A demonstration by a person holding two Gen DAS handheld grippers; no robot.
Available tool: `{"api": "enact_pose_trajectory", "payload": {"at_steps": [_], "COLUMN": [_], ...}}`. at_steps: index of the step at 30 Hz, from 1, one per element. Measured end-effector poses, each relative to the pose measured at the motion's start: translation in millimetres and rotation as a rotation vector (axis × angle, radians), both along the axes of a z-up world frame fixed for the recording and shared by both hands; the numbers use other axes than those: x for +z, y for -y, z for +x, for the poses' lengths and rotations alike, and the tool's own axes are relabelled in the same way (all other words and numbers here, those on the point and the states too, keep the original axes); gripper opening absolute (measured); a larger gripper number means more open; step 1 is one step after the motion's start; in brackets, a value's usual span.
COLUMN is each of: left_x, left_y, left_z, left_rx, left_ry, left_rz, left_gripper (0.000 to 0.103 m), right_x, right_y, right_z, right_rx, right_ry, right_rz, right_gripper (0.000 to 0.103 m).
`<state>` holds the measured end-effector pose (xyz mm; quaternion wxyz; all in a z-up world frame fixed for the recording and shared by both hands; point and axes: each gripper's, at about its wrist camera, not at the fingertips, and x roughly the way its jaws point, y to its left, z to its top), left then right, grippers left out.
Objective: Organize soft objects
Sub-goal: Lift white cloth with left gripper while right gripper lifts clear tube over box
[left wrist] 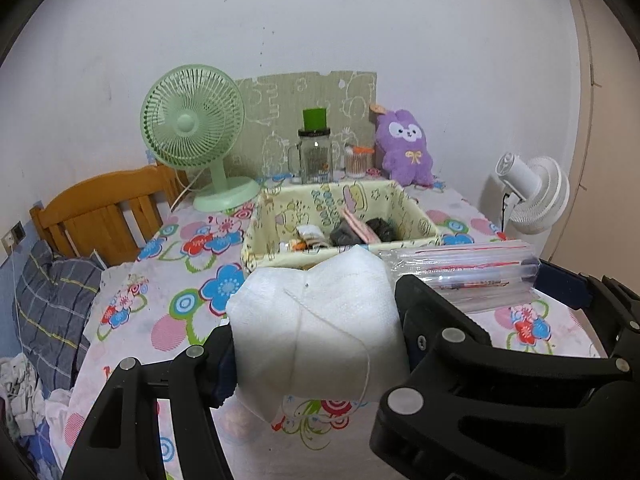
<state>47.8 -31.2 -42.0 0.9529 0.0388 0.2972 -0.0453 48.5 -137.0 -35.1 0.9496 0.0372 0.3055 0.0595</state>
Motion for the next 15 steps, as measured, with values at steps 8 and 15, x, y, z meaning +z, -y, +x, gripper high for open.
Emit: {"api": "enact_pose_trajectory", "payload": {"at_steps": [8, 15], "left_x": [17.4, 27.7], "left_y": [2.7, 1.9], "left_z": [-2.1, 2.3], "left_rx": [-0.008, -0.010], "left_ry": [0.035, 0.055], "left_rz": [-0.010, -0.014], "left_gripper": [0.069, 0.069], "right_x": [21.7, 33.0], "right_y": [2.7, 3.1], "right_z": [-2.8, 0.3], "right_rx": [-0.014, -0.021], "right_ry": [0.038, 0.060], "right_rz": [-0.016, -0.020], "right_gripper": [0.098, 0.098]}}
